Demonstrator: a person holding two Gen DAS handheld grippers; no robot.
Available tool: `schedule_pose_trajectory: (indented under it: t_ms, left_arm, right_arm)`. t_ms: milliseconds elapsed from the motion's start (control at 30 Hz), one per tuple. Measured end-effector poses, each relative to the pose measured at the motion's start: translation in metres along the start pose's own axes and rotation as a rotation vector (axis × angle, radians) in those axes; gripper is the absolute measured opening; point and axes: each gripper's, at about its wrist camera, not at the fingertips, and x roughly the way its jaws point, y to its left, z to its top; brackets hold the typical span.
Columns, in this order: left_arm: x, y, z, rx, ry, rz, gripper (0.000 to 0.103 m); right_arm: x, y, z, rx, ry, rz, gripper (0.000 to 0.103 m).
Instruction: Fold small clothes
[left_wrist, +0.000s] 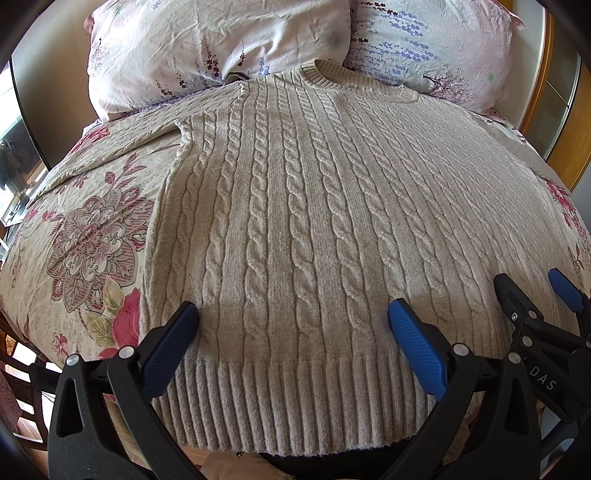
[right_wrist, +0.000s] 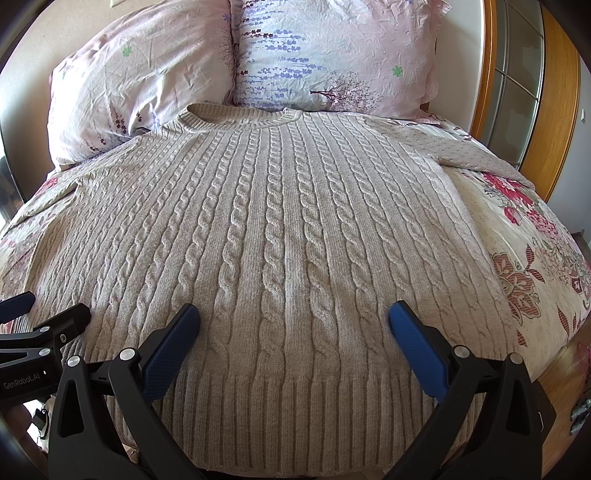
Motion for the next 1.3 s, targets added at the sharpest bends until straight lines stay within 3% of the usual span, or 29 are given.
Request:
schedule_pose_trajectory:
  t_ms: [1300]
  left_arm:
    - [0.0, 0.0, 0.0001, 0.0, -0.001, 0.0, 0.101]
  right_arm:
    - [0.0019, -0.0001, -0.0006, -0.002, 0.009, 0.002, 0.102]
